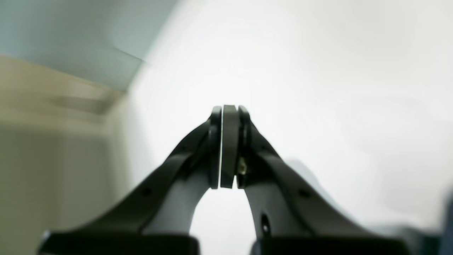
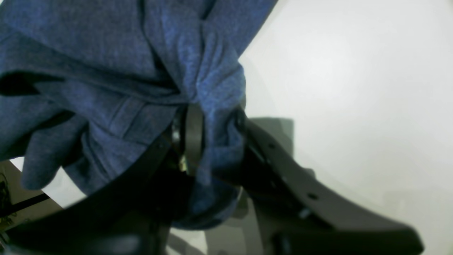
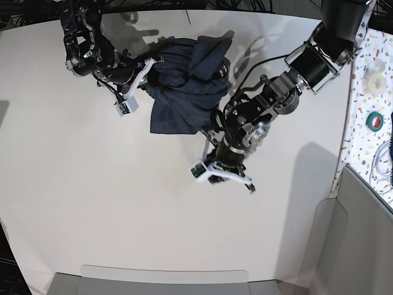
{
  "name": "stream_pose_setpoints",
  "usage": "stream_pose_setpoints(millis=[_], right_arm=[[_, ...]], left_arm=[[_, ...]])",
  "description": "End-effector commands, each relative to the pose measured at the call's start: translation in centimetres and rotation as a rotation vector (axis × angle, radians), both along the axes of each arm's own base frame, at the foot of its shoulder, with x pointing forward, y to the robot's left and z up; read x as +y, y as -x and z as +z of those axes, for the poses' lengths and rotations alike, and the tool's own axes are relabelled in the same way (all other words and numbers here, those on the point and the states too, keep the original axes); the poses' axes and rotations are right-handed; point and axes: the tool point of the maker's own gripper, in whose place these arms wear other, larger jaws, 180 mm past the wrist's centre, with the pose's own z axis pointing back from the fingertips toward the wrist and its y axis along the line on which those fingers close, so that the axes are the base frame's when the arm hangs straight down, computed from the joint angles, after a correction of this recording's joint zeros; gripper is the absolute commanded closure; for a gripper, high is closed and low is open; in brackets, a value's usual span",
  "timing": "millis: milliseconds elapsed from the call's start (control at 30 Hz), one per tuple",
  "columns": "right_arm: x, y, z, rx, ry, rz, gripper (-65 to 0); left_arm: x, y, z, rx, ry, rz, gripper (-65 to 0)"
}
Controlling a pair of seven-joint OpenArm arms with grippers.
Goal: Layout the t-shirt on the table in an organized manner, then fold the t-shirt properly
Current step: 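Lower the shirt onto the table and open the left gripper, then grasp the shirt edge with the left gripper and drag it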
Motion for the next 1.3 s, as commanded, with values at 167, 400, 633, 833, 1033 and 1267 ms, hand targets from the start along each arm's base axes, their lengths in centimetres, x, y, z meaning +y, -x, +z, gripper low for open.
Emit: stream_pose_setpoints(millis=[167,400,633,833,1033,1267], right_arm=[[-0.8,-0.9,0.5,-0.028,0.024,-0.016,0.0],[-1.4,-2.0,1.0,-0.055,-0.004,-0.086,0.0],[-0.3,-2.5,1.4,-0.067,-0.04,-0.105,0.0],[0.9,-4.1,2.5,-0.102,-0.081,-0.119,0.0],[1.9,-5.1,3.0,-0.131,-0.123,-0.148,0.0],[2.9,-6.0,3.3,-0.143,-0.119,-0.205,0.0]], left_arm=[[1.6,-0.9,5.6,-0.097,0.115,0.082,-5.0],[4.2,3.9,10.9,-0.043,0.342,0.154,-23.8],[8.4,10.7,2.4,0.234,0.268,0.241,-26.4],[7.8,15.8,-2.0,0.375,0.291,0.239,-26.4],[9.7,14.8,-0.9,0.318,0.355,0.295,-26.4],[11.5,12.9,2.6,0.356,0.725,0.376,-26.4]])
